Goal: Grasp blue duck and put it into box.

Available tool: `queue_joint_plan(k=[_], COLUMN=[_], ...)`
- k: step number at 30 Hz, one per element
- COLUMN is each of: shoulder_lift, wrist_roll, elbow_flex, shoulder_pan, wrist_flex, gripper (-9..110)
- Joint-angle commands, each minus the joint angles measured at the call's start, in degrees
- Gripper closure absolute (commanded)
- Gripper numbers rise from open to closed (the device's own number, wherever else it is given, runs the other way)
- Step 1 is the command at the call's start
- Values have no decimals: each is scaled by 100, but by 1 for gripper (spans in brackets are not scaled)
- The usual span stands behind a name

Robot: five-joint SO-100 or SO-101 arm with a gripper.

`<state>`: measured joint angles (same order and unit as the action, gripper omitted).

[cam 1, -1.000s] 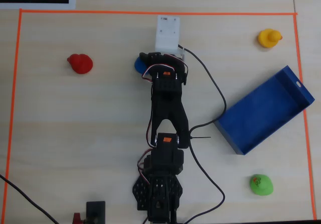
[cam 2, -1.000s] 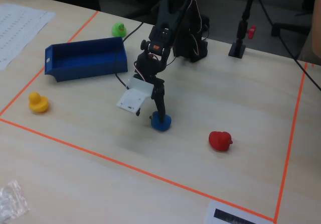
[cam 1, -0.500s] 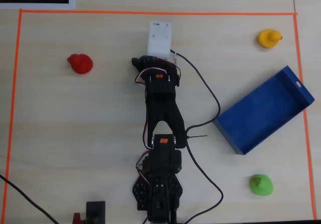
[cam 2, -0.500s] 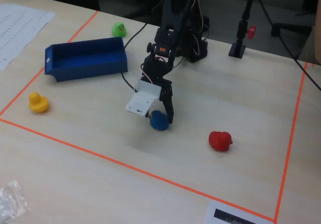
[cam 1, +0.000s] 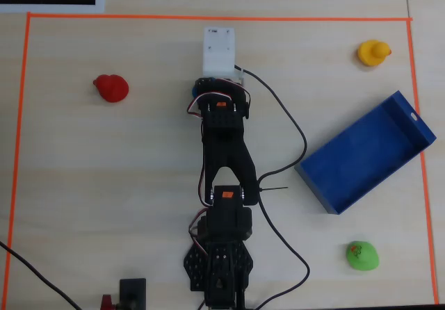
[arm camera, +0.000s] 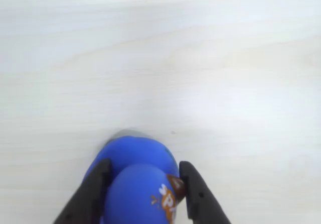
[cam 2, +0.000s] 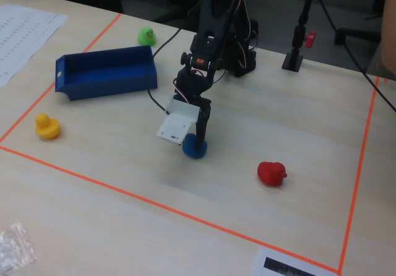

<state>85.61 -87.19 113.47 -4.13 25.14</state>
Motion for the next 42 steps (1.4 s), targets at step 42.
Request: queue_joint_plan(k=[42], shoulder_lift=[1301], wrist_roll=[185], elbow_flex=[-1837], shoulder_pan=[-6363], wrist_flex=[2057], gripper=[101])
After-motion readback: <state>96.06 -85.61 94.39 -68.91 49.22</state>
